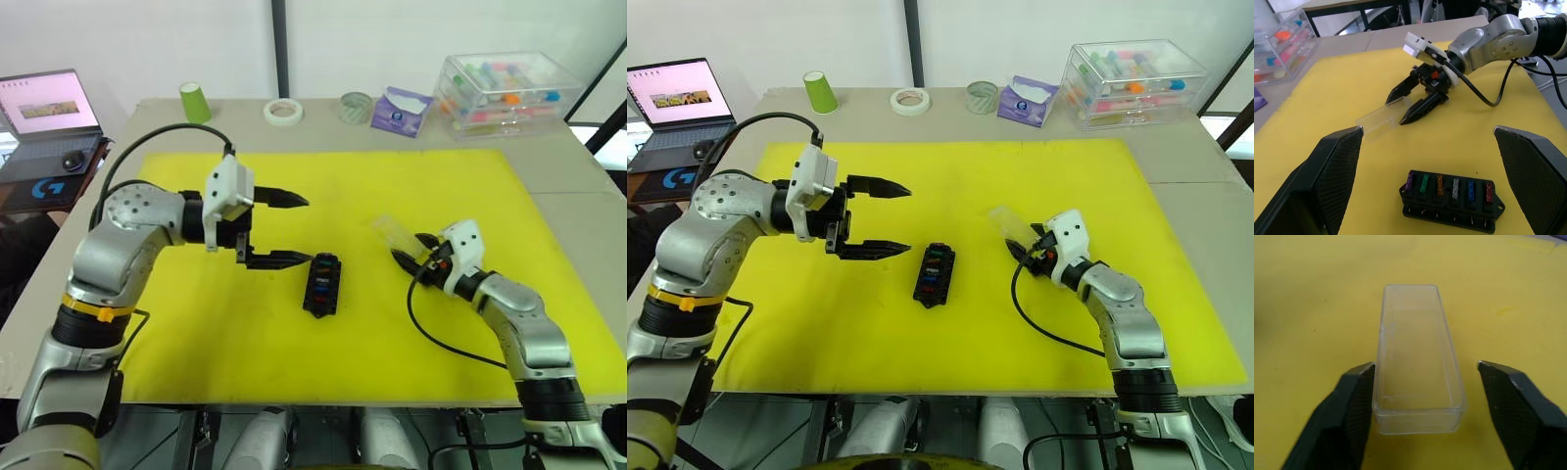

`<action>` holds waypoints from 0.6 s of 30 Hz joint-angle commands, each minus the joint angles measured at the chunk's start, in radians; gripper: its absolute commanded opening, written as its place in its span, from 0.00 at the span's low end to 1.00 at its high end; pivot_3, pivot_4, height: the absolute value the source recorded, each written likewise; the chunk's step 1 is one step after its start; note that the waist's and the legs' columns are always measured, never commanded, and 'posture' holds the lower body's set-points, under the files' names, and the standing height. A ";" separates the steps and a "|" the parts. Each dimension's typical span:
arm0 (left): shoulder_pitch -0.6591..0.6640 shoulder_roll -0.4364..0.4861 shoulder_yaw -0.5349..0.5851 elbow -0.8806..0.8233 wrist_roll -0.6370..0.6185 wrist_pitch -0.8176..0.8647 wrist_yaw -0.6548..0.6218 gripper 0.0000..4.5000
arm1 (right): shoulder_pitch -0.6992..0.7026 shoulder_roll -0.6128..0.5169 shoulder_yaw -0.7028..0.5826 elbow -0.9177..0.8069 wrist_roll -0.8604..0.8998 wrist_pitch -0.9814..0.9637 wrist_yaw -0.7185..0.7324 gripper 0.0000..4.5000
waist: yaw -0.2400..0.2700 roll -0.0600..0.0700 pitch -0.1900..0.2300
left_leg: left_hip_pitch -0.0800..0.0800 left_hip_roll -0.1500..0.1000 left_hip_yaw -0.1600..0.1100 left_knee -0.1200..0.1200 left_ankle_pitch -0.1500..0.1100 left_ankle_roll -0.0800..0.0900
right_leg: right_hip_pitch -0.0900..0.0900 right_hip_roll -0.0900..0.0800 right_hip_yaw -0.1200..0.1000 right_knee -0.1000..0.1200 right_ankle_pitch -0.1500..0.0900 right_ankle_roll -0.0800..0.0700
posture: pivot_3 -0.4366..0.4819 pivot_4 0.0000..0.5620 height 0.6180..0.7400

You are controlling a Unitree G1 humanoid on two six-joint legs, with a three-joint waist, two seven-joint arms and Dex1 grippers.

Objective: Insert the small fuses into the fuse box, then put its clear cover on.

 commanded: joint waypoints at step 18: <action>0.580 -0.066 0.153 -0.564 -0.162 0.210 0.400 1.00 | -0.093 -0.028 -0.025 -0.244 0.083 0.090 -0.008 0.42 | -0.002 0.001 0.000 | 0.004 0.000 0.002 -0.004 0.000 0.000 | 0.001 0.000 0.004 0.000 0.000 0.000 | 0.48 0.27 1.00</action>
